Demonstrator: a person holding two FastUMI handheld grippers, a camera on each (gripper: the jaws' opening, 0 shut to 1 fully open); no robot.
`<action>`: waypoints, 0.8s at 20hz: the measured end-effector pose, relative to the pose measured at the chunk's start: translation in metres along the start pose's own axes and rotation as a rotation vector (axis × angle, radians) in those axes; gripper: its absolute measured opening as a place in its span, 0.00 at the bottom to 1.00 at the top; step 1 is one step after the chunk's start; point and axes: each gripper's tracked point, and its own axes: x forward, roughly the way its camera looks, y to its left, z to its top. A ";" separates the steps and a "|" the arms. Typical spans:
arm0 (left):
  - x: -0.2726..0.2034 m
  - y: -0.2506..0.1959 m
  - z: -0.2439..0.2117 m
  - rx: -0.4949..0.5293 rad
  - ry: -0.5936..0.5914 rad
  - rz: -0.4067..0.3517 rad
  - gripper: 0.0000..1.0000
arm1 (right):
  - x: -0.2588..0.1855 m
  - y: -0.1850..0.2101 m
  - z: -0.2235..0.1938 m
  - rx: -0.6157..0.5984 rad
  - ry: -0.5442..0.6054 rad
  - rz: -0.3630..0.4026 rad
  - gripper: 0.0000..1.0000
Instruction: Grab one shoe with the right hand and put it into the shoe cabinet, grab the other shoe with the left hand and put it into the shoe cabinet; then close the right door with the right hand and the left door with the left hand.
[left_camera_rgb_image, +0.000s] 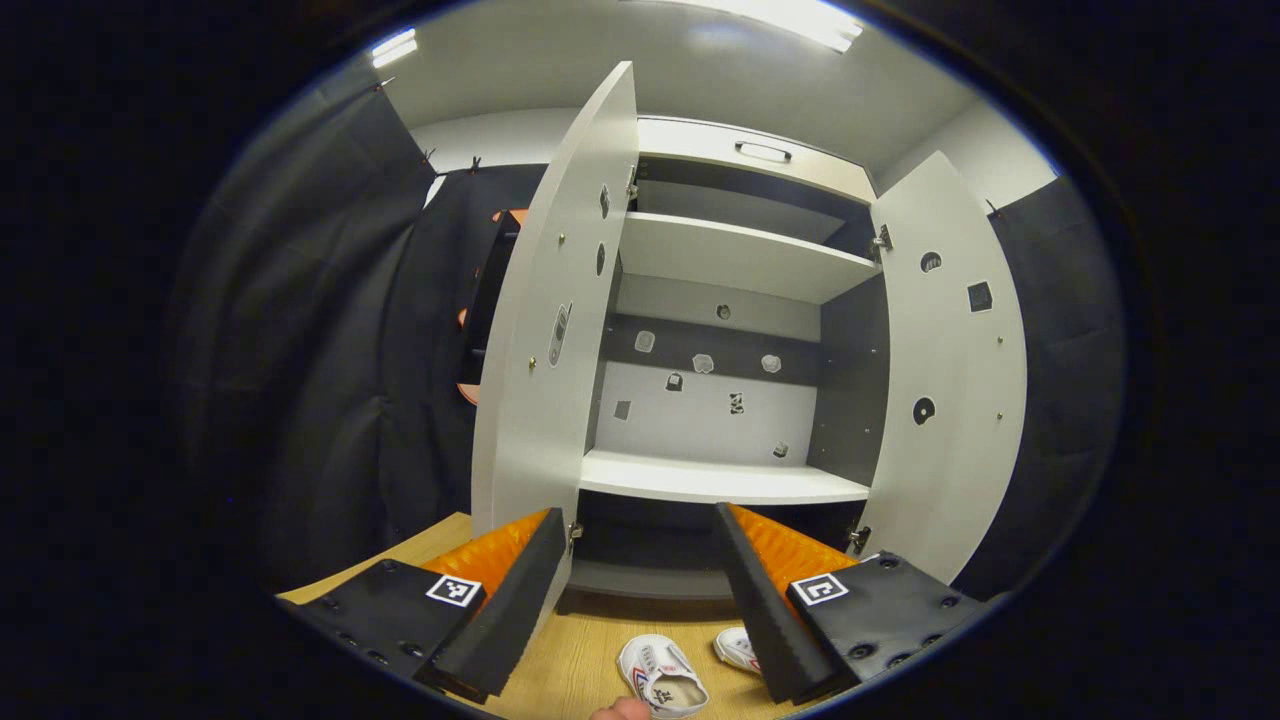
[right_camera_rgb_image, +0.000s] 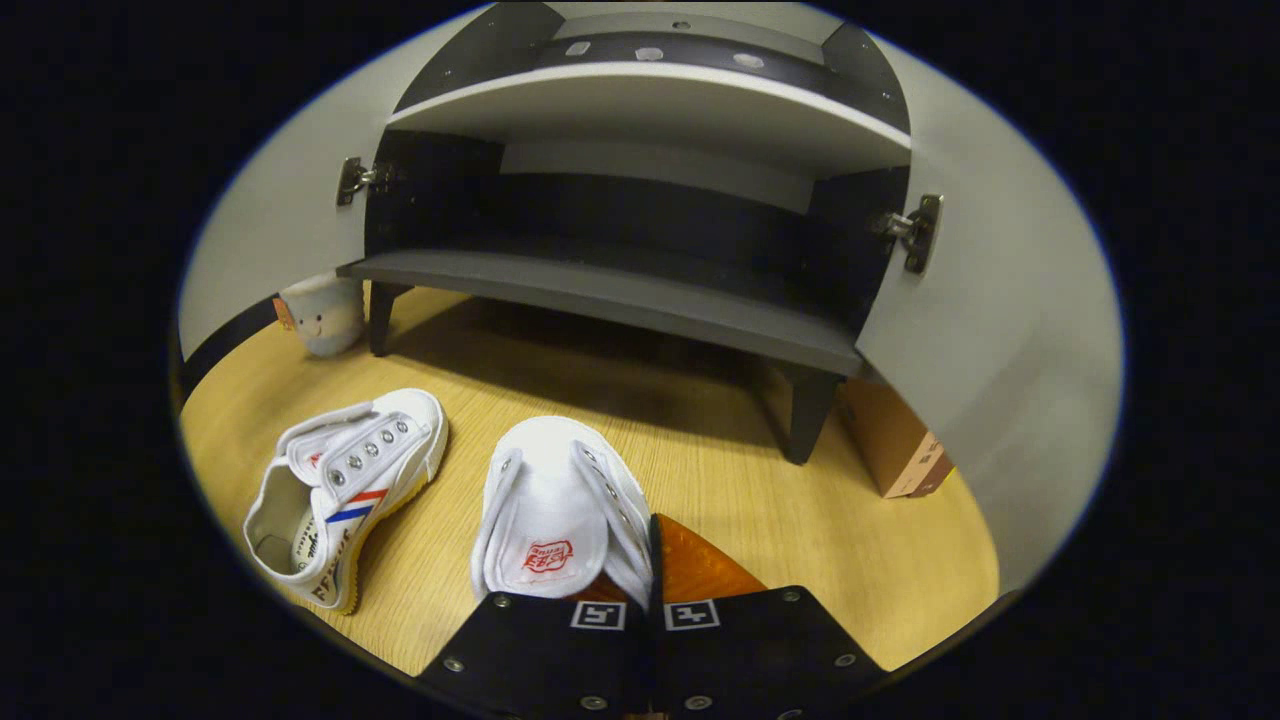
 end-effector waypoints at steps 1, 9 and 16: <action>0.000 -0.002 0.000 -0.001 -0.002 -0.003 0.96 | -0.015 -0.002 0.010 0.027 -0.024 -0.002 0.00; 0.005 -0.018 -0.014 -0.005 0.027 -0.061 0.96 | -0.137 -0.031 0.131 0.153 -0.222 -0.051 0.00; 0.003 -0.031 -0.019 -0.006 0.031 -0.108 0.96 | -0.174 -0.061 0.287 0.153 -0.374 -0.108 0.00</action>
